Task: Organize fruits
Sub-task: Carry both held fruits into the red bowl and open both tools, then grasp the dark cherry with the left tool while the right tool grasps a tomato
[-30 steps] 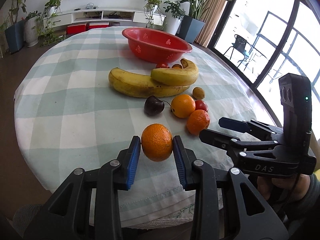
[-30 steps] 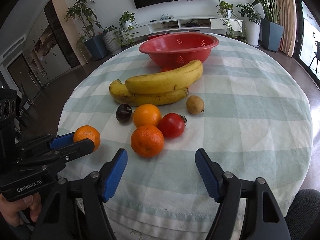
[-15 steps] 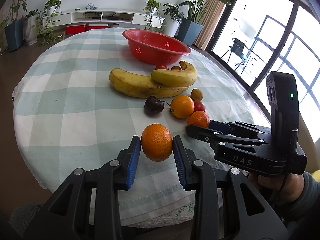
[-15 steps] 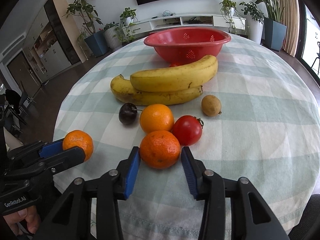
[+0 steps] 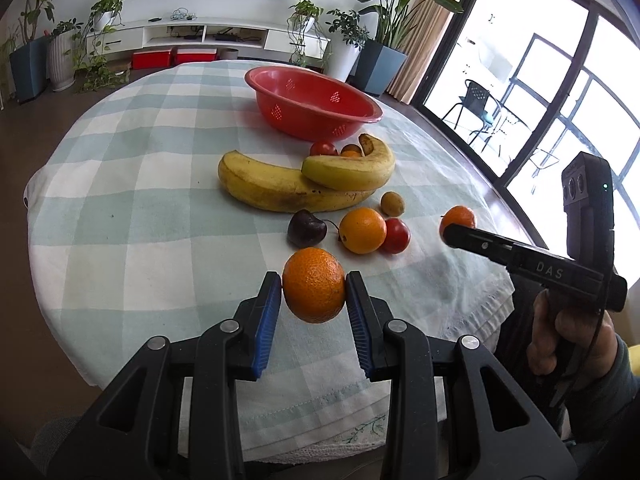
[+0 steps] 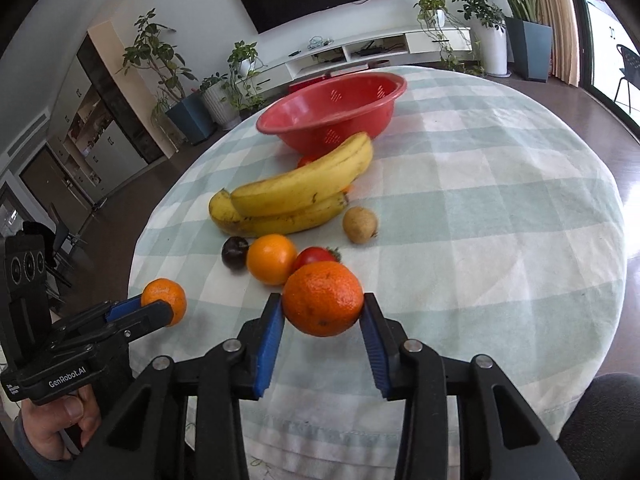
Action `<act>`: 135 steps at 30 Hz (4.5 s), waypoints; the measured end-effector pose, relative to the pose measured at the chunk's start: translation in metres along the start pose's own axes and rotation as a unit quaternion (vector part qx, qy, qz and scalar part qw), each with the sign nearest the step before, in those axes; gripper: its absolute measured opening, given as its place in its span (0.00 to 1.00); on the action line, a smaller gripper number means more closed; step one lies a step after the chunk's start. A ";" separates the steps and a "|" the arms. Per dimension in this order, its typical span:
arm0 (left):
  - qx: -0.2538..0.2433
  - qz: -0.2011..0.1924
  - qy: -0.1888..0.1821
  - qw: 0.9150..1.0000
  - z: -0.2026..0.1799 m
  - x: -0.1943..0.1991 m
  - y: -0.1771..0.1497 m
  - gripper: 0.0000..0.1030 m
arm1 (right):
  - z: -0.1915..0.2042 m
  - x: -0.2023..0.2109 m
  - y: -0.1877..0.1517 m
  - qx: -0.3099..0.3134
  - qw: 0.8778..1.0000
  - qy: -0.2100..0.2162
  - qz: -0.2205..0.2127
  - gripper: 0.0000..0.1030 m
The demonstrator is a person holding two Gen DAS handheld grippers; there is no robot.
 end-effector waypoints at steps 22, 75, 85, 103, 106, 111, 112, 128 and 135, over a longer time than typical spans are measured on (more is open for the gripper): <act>-0.119 0.029 0.037 0.992 0.008 -0.108 0.234 0.30 | -0.033 -0.035 0.201 0.049 0.998 -0.008 -0.035 0.40; -0.090 -0.005 0.031 0.995 0.012 -0.038 0.110 0.88 | -0.017 -0.009 0.147 0.077 0.996 0.003 -0.042 0.87; -0.147 0.001 0.063 0.987 -0.015 -0.027 0.025 1.00 | -0.013 0.018 0.039 0.053 0.997 0.017 -0.057 0.88; -0.170 0.101 0.017 0.980 -0.013 -0.090 0.019 0.53 | -0.003 -0.002 0.005 0.064 0.998 0.005 -0.016 0.72; -0.168 0.106 0.012 0.980 -0.013 -0.096 0.022 0.46 | -0.002 -0.004 0.002 0.063 0.998 0.005 -0.012 0.71; -0.169 0.108 0.009 0.980 -0.012 -0.101 0.027 0.41 | -0.002 -0.007 -0.001 0.062 0.998 0.006 -0.007 0.70; -0.170 0.109 0.008 0.979 -0.013 -0.102 0.027 0.41 | -0.002 -0.007 -0.002 0.062 0.998 0.006 -0.006 0.70; -0.162 0.099 0.010 0.982 -0.008 -0.096 0.022 0.26 | 0.000 -0.011 -0.004 0.066 0.998 0.002 0.000 0.69; -0.123 0.073 0.001 0.990 -0.003 -0.072 0.018 0.26 | 0.016 -0.025 0.002 0.096 0.995 -0.004 0.012 0.59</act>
Point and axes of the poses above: each gripper's, at about its wrist camera, not at the fingertips, and x roughly against the way its jaws point, z to its left, y to its top, the point moved 8 cm from there along -x, roughly the way its jaws point, and after that the axes turned 2 degrees about -x, right-handed, at the moved point
